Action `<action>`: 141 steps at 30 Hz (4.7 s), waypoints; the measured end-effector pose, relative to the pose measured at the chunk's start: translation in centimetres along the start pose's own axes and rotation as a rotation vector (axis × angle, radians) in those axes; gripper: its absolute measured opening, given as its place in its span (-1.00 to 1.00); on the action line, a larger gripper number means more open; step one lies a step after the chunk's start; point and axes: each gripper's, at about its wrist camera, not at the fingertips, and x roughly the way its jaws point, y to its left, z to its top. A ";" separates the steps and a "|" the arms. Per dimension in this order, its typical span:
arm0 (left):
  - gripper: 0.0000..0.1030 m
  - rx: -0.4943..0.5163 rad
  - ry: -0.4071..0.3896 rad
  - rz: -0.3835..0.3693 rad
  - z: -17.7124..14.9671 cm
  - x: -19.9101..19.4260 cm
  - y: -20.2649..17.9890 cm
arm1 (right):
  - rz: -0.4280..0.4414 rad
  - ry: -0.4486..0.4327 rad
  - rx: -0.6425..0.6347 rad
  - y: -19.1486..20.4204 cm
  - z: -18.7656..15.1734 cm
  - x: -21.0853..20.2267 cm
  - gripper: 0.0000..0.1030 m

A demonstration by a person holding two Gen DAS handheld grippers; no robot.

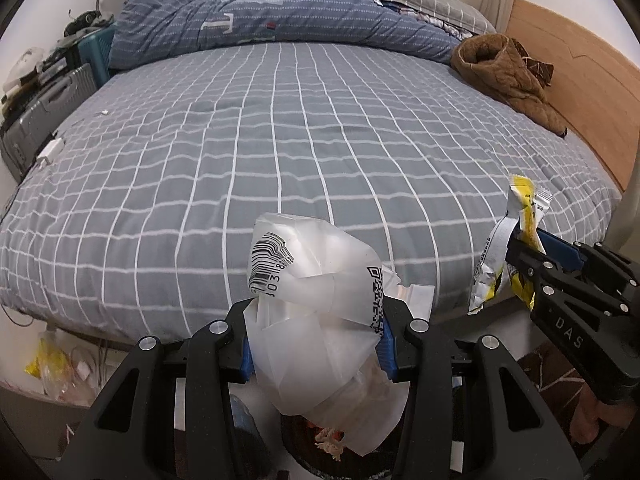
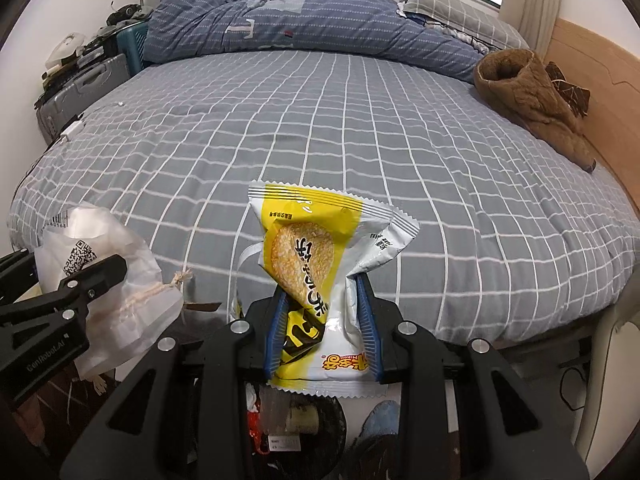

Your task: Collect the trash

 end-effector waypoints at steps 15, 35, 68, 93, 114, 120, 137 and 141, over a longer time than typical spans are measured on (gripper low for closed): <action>-0.14 -0.014 0.082 0.015 -5.1 -0.4 -0.6 | 0.036 0.076 -0.004 0.4 -4.9 -0.8 -0.39; -0.14 -0.005 0.248 -0.023 -10.9 2.3 -1.8 | 0.051 0.248 0.024 0.0 -11.0 0.2 -0.39; 0.17 0.015 0.462 -0.026 -12.0 13.6 -3.4 | 0.047 0.458 0.034 -0.7 -12.2 10.5 -0.39; 0.89 -0.072 0.332 0.085 -10.9 8.4 3.4 | 0.111 0.443 -0.055 8.6 -11.2 10.2 -0.38; 0.89 -0.064 0.326 0.102 -11.2 8.1 3.9 | 0.087 0.438 -0.062 7.4 -11.9 10.3 0.36; 0.89 -0.064 0.321 0.103 -11.1 8.0 4.0 | 0.082 0.424 -0.059 6.8 -12.0 9.9 0.56; 0.89 -0.104 0.174 0.072 -7.5 2.9 4.0 | -0.011 0.236 0.033 2.6 -8.3 3.9 0.85; 0.89 -0.088 0.124 0.070 -6.3 0.4 3.4 | -0.048 0.157 0.054 1.7 -6.7 0.9 0.85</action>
